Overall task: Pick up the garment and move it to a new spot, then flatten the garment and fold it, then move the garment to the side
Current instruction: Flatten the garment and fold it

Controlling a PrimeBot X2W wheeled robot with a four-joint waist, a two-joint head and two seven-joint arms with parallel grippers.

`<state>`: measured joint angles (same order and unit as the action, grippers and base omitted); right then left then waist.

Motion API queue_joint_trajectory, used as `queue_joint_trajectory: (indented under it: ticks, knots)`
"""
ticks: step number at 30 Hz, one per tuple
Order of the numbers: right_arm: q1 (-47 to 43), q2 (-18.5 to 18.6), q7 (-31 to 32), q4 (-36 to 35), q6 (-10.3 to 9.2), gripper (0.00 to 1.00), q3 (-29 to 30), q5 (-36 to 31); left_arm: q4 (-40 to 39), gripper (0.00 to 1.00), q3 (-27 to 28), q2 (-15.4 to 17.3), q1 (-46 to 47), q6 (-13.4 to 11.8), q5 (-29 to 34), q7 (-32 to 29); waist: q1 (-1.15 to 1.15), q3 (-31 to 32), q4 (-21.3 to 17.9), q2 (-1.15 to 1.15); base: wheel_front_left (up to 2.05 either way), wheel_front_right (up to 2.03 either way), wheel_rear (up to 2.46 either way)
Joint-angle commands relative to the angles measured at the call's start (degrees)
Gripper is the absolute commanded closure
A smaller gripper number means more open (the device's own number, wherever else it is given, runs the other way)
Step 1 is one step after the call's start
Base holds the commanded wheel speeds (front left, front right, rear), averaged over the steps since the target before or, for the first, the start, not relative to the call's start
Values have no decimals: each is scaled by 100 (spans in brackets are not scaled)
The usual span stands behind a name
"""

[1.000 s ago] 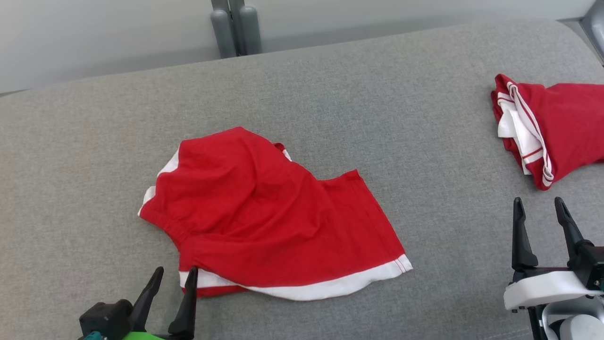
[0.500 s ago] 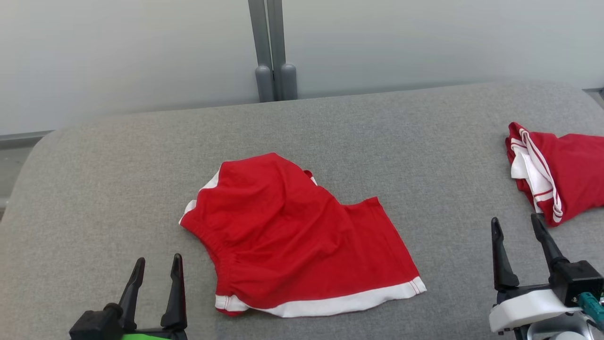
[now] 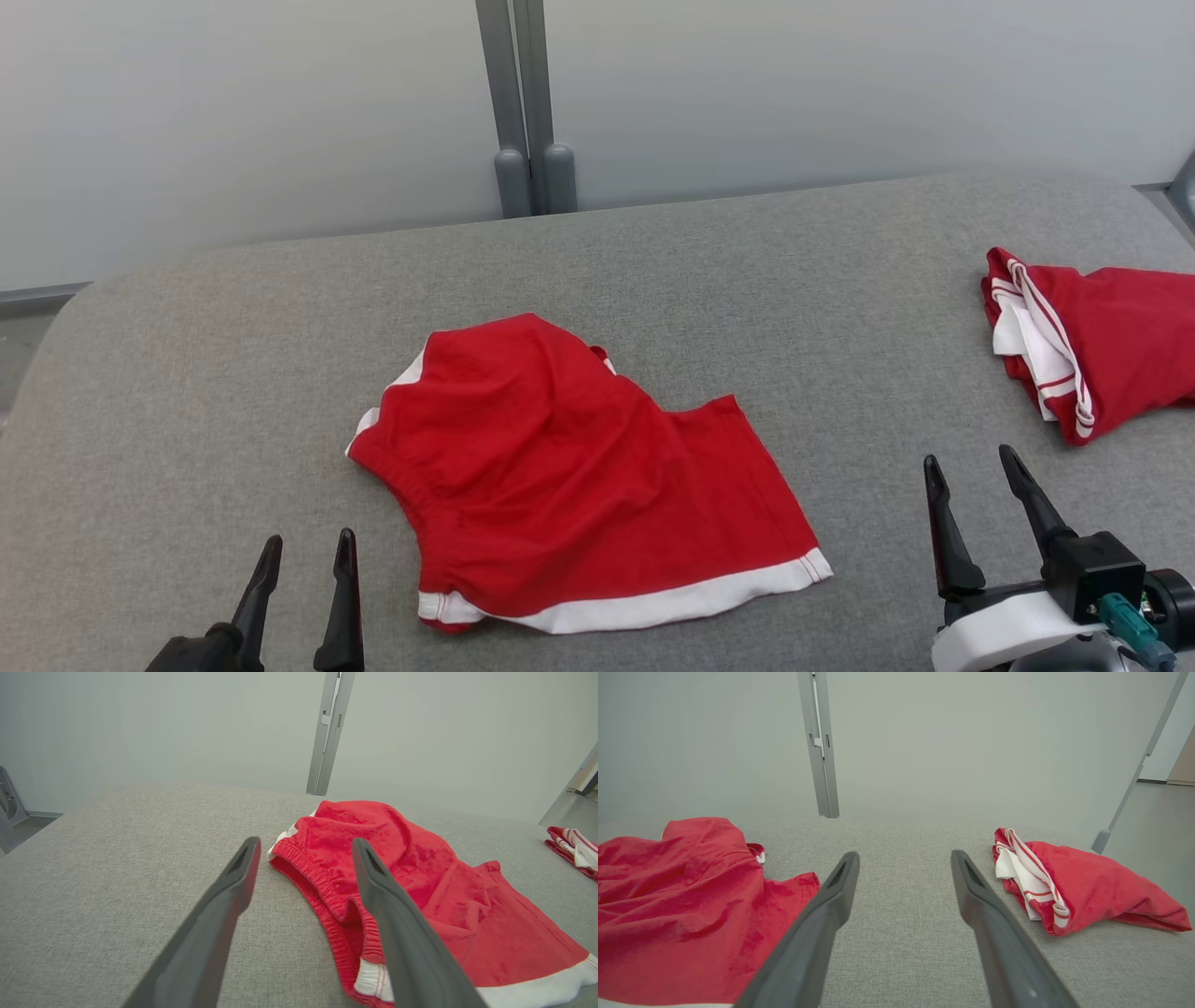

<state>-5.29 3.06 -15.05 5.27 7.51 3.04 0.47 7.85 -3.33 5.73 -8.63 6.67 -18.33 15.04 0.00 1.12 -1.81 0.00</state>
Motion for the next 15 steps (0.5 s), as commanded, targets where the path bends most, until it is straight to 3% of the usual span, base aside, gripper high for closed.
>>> queue_joint_trajectory:
  ticks: [1,15]
  knots:
    - [-4,7,-14,17,-4,0,-7,35,16,0,49,-30,-70,36,52,15,0,-6,-6,0,0,0,0]
    - [67,-7,-14,26,-4,0,-60,-14,55,0,61,-40,-40,90,127,15,0,-72,-13,0,0,0,0]
